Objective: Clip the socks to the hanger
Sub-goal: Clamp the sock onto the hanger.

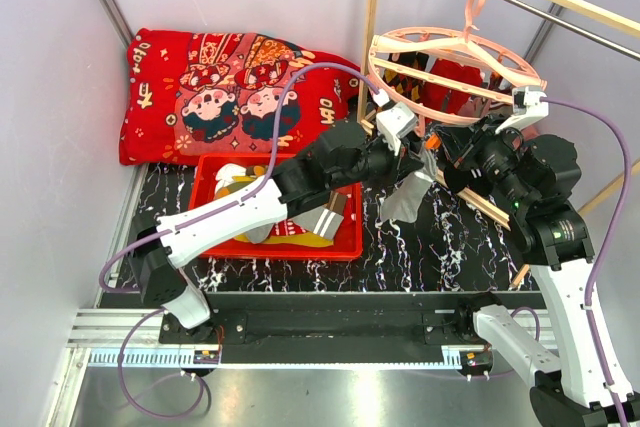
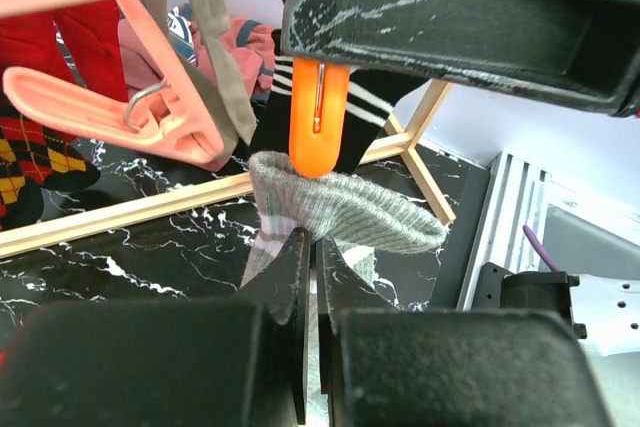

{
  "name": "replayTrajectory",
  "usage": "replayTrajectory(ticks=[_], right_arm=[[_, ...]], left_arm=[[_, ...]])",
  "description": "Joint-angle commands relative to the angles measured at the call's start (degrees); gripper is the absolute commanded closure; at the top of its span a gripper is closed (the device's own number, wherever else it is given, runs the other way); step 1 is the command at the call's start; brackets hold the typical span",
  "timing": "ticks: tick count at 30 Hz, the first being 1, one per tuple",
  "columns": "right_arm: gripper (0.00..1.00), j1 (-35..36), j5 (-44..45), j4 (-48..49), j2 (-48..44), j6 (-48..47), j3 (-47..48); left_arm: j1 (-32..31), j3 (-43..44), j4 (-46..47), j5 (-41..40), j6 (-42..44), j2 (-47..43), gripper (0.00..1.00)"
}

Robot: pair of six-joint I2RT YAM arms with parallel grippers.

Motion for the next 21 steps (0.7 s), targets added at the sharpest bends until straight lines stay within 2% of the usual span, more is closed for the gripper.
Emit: replayTrajectory(ticks=[1, 21], right_arm=[[0.92, 0.12, -0.75, 2.48, -0.36, -0.34, 2.35], [0.92, 0.12, -2.51, 2.13, 0.26, -0.43, 1.30]], left_arm=[[-0.26, 3.36, 1.81, -1.95, 1.10, 0.34, 1.00], [-0.26, 7.58, 0.49, -3.97, 1.89, 1.58, 1.00]])
